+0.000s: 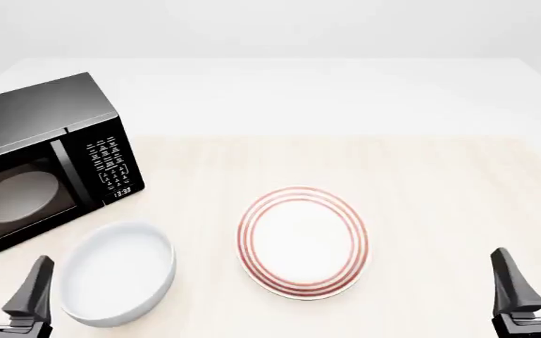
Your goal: Put the white bowl to the right of the plate.
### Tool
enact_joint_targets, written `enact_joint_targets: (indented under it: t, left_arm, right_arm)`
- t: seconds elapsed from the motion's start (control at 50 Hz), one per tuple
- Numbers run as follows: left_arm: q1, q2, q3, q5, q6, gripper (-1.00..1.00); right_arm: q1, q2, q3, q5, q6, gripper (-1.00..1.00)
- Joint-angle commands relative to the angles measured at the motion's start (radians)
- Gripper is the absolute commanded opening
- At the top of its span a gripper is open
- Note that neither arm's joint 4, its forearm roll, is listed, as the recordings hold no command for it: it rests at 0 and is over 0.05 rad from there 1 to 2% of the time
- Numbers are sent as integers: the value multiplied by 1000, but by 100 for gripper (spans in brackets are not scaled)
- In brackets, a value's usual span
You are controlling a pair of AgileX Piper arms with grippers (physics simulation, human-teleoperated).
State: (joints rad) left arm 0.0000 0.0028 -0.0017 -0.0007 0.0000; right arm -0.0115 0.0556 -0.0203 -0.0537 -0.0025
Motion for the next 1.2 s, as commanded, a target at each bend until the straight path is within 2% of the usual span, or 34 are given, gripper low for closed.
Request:
enact_joint_targets:
  t: [0.02,0.2,0.24,0.3,0.32,0.34,0.36,0.38,0.4,0.42,0.44,0.48,0.5,0.58,0.6,0.62,0.7,0.74,0.76,0.78,0.82,0.84,0.86,0.9,0.94,0.96,1.0,1.12,1.2]
  left_arm:
    - [0,4,-3,-1,0,100]
    - [0,4,-3,-1,0,100]
    - [0,4,-3,-1,0,100]
    - [0,4,-3,-1,0,100]
    - [0,4,-3,-1,0,100]
    - [0,4,-3,-1,0,100]
    - [0,4,-3,-1,0,100]
    - [0,4,-3,-1,0,100]
    - [0,4,-3,-1,0,100]
    - [0,4,-3,-1,0,100]
    - [0,4,-3,-1,0,100]
    - [0,4,-3,-1,0,100]
    - [0,4,-3,-1,0,100]
    - [0,4,-3,-1,0,100]
    - [0,4,-3,-1,0,100]
    - [0,4,-3,-1,0,100]
    - [0,4,-3,-1,0,100]
    - [0,4,-3,-1,0,100]
    - [0,4,-3,-1,0,100]
    - [0,4,-3,-1,0,100]
    - [0,4,-3,-1,0,100]
    - [0,4,-3,-1,0,100]
    - [0,4,-3,-1,0,100]
    - [0,4,-3,-1,0,100]
    - [0,4,-3,-1,0,100]
    - [0,4,-3,-1,0,100]
    - [0,4,-3,-1,0,100]
    - [0,4,-3,-1,0,100]
    - [0,4,-3,-1,0,100]
  right_arm:
    - [10,-51,15,54,0,100]
    - [14,-52,13,55,3,100]
    - [18,-52,9,55,18,100]
    - [28,-14,1,32,-6,100]
    - [33,18,-7,13,-11,100]
    - [14,129,-11,-60,32,100]
    - [-2,210,-16,-114,5,100]
    - [23,211,-30,-111,-42,100]
    - [36,245,-41,-128,-61,100]
    - [40,240,-57,-117,-36,100]
    - [89,267,-77,-118,-9,100]
    - [137,381,-115,-160,-36,100]
    - [135,417,-128,-177,-55,100]
    - [177,485,-200,-175,-79,100]
    - [170,585,-235,-192,-88,100]
    - [209,598,-251,-198,-78,100]
    - [256,659,-331,-181,-84,100]
    - [260,740,-390,-183,-111,100]
    - [260,740,-391,-183,-111,100]
    - [283,784,-424,-183,-88,100]
    - [311,801,-454,-167,-97,100]
    - [305,856,-490,-151,-94,100]
    - [332,858,-500,-157,-75,100]
    - [346,894,-535,-156,-96,100]
    - [376,957,-578,-138,-87,100]
    - [382,991,-605,-129,-110,100]
    - [404,1030,-641,-121,-108,100]
    - [438,1141,-749,-74,-97,100]
    - [443,1183,-805,-49,-112,100]
